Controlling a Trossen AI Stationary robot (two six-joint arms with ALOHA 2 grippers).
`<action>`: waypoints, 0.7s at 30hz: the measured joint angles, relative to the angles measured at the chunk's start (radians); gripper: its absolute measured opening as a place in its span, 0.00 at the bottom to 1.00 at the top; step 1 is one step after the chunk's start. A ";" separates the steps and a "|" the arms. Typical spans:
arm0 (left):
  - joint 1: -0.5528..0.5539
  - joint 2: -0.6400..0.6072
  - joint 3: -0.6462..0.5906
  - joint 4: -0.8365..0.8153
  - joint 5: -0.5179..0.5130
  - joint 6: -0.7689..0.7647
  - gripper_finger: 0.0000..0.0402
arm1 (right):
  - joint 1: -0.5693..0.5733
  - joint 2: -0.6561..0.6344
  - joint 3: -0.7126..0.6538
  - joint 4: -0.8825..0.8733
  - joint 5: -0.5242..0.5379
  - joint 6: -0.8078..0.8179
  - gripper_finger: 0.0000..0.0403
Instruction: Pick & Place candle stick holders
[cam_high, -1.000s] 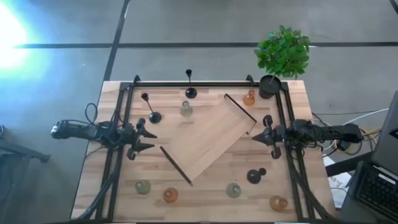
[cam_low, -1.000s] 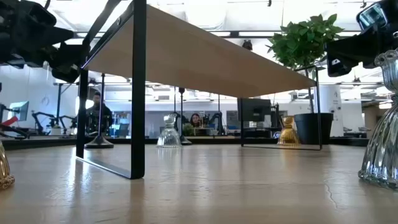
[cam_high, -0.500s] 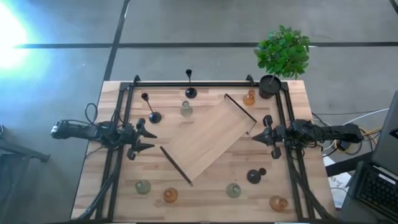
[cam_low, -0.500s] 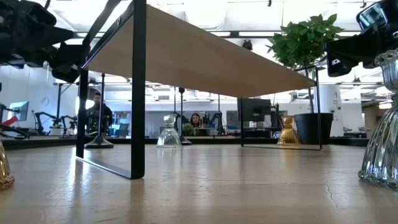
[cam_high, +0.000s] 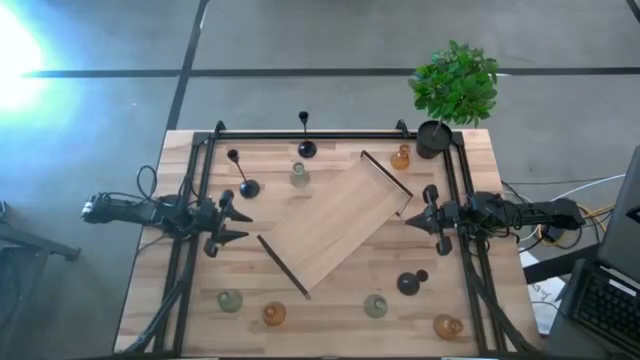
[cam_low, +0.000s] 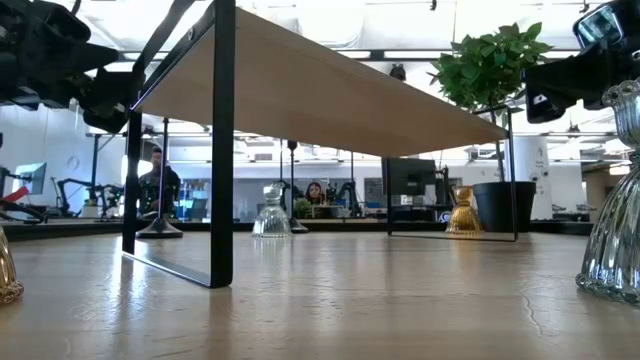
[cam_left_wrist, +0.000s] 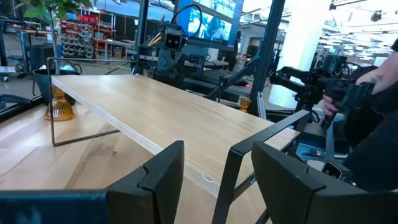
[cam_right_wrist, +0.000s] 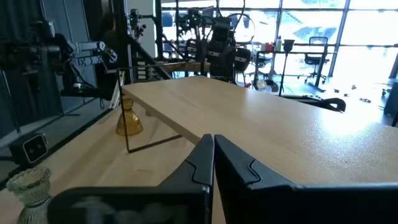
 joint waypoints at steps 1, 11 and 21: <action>0.000 0.000 0.000 0.000 0.000 0.000 0.48 | 0.000 0.001 0.000 0.021 0.000 -0.005 0.02; 0.000 0.000 0.000 0.000 0.000 0.000 0.48 | 0.000 0.012 0.000 0.838 -0.002 0.076 0.02; 0.000 0.000 0.000 0.000 0.000 0.000 0.48 | 0.000 0.043 0.194 0.973 0.149 -0.048 0.02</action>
